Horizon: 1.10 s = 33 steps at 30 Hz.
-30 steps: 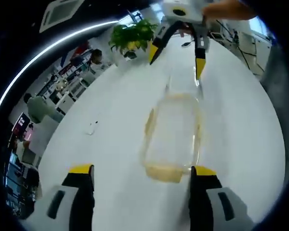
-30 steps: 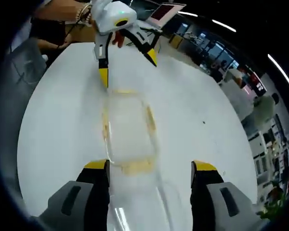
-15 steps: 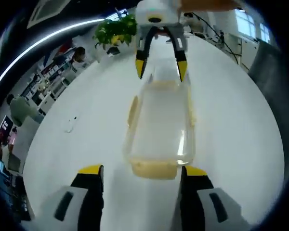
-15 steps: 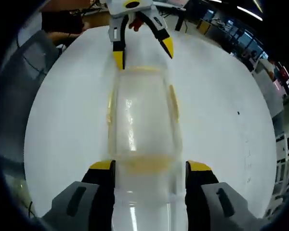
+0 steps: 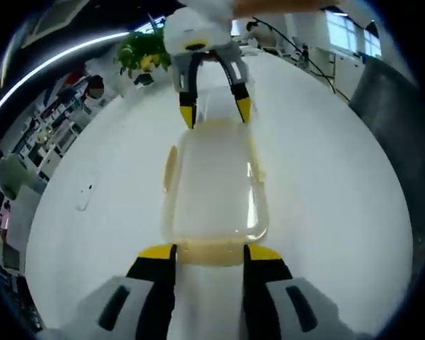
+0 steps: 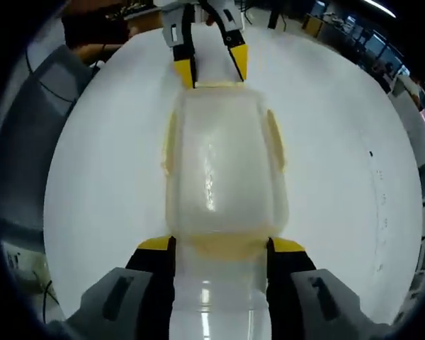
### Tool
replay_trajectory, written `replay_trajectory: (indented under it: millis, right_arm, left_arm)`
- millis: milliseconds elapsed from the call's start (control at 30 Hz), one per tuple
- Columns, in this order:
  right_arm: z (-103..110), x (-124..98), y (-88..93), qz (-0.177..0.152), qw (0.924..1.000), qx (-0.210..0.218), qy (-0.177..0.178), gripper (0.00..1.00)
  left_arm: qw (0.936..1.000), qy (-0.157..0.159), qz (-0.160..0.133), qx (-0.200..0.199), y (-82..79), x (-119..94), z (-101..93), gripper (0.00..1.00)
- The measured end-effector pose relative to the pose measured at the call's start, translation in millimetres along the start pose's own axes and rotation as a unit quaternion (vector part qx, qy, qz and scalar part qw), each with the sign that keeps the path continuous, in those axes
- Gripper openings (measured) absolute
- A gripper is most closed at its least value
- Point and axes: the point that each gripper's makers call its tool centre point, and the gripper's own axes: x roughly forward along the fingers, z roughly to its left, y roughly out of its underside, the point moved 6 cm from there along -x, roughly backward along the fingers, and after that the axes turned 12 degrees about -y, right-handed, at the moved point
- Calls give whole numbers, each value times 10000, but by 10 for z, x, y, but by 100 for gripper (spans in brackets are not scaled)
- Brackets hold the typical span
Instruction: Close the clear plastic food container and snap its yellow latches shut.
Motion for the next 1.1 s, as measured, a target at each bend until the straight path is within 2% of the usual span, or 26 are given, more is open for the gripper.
replay_trajectory:
  millis: [67,100,133,267,300,400,467,533,567,633,800,1100]
  right_arm:
    - [2,3,5,25,10000,-17,-50,43]
    - [4,0,10,31,10000,-14,-71,38]
    - [12,2,13,-10,9998,134,-144,38]
    - [16,-1,17,-14,9999,83,-110,38]
    - [16,-6,24,-22,9999,99,-111,38]
    - [16,-4,28,-3,9999,68,-134,38]
    - [16,-5,34,-3,9999,62,-147,38]
    - [21,-2,36,12,9999,61,-138,38]
    - [23,-7,46,15,9999,52,-141,38]
    - [19,-3,38,18,9999,62,-153,37]
    - [-13,1,38,38,9998,93,-175,37]
    - [25,18,16,97,9998,144,-116,38]
  left_arm:
    - [9999,51,96,-34,9,-4,9,31]
    - [9998,98,149,-49,16,-8,13,29]
    - [9996,149,206,-77,29,-11,8,29]
    - [9995,184,263,42,21,13,22,30]
    - [9994,196,288,84,16,21,35,31]
    - [9993,-19,215,301,-7,42,125,47]
    - [9986,312,168,382,-11,46,67,40]
    - [9986,399,306,160,7,43,47,35]
    - [9983,477,281,165,3,46,45,32]
    - [9984,469,301,138,3,54,74,34]
    - [9951,774,356,503,-60,86,79,34]
    - [9930,865,632,494,-95,99,103,34]
